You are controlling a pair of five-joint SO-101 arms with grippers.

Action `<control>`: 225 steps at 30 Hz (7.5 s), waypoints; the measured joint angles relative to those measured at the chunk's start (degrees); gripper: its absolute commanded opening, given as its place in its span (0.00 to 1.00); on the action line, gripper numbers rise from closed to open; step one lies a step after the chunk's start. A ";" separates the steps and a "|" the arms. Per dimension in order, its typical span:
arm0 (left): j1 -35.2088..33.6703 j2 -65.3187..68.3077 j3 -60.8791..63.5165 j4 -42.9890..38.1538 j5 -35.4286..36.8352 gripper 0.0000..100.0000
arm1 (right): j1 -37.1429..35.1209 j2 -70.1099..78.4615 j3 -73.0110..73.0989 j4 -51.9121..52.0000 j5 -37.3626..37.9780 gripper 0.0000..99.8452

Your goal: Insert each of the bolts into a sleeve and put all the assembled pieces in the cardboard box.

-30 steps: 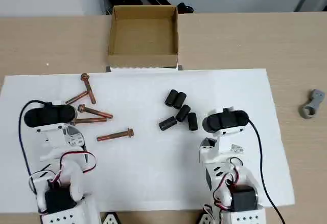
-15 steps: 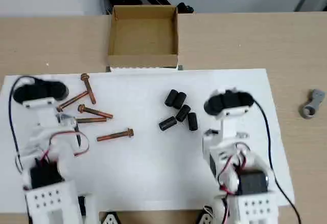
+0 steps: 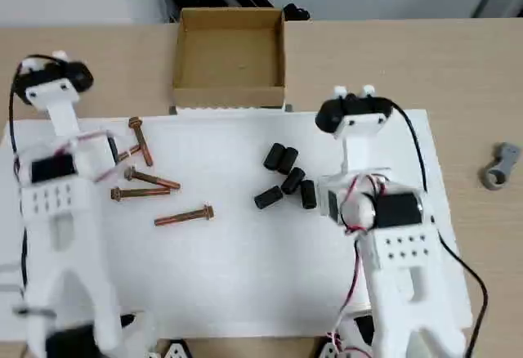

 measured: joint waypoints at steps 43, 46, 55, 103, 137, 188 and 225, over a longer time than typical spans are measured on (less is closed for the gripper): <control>5.54 81.76 -97.41 38.86 20.92 0.09 | -10.64 24.79 -15.47 0.44 0.00 0.01; 5.54 82.55 -98.29 39.03 20.92 0.09 | -10.64 24.88 -15.47 0.44 0.00 0.01; 5.63 83.08 -97.67 39.12 20.84 0.00 | -10.64 24.88 -15.47 0.44 0.00 0.01; 10.81 -12.13 -30.42 40.26 -4.84 0.00 | -12.92 29.89 -30.33 13.80 -29.36 0.11; -4.66 -50.37 -0.88 39.47 -18.73 0.00 | -10.02 34.73 -32.62 20.13 -1.49 0.11; -4.66 -50.20 -0.79 39.47 -18.73 0.00 | -5.45 42.64 -21.89 3.16 -0.44 0.12; -4.66 -50.20 -0.44 39.47 -18.73 0.00 | -5.54 47.03 -21.36 -0.35 -0.62 0.01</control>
